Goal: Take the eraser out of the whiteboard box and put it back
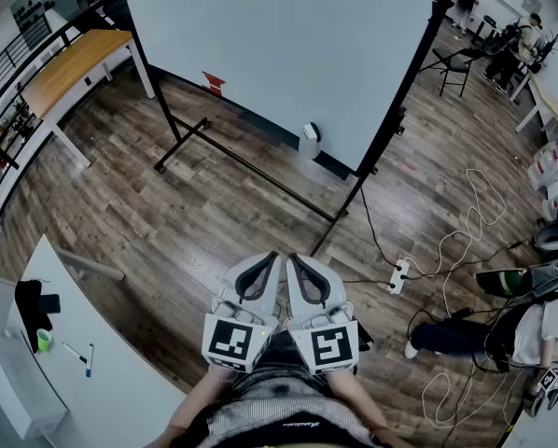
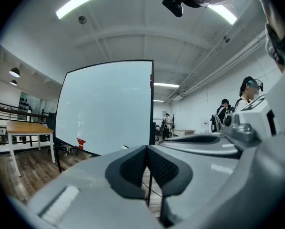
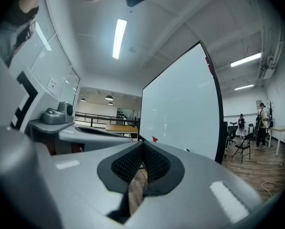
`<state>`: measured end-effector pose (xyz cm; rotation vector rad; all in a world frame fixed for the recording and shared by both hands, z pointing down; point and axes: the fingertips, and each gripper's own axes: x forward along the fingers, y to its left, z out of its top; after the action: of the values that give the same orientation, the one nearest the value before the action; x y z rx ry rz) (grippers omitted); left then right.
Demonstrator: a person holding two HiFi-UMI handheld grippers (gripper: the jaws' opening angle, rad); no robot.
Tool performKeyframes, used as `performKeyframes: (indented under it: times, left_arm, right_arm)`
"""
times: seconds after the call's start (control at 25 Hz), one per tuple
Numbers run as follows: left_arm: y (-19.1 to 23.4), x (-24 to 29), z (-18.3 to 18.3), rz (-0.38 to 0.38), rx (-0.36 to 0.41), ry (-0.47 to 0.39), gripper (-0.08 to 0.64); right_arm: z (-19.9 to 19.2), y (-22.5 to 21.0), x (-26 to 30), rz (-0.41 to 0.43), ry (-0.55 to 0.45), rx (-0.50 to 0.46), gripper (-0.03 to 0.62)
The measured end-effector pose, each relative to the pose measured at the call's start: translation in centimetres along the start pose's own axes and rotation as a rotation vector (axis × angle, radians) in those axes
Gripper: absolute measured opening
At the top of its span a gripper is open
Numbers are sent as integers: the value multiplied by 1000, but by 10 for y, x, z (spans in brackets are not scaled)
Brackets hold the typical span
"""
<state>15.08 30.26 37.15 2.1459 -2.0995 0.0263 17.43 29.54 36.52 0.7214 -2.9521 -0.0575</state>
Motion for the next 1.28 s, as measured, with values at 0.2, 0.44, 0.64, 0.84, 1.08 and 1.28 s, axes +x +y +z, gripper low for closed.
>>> performKeyframes:
  times: [0.2,0.44,0.64,0.84,1.08,1.28]
  left_arm:
    - [-6,-1,-1,0,3,-1,2]
    - [-11,5,-6,1,73,9,2]
    - [-17,9,-4,26,25,6,2]
    - [-15,17,-9,61,15,15,2]
    - [5,33,-12,70,5,16,2]
    - [42,67,-6,51,-9,21,2]
  right_arm:
    - [6,1,-6,27,-54,29,2]
    - [4,-10,-8,47,-49,31,2]
    - [0,-17,-8,73,-34,28,2]
    - [0,-26,-3,91,-45,44,2]
    - [-1,-36,20,94,-41,39,2]
    - [0,-52,63,56,-34,41,2]
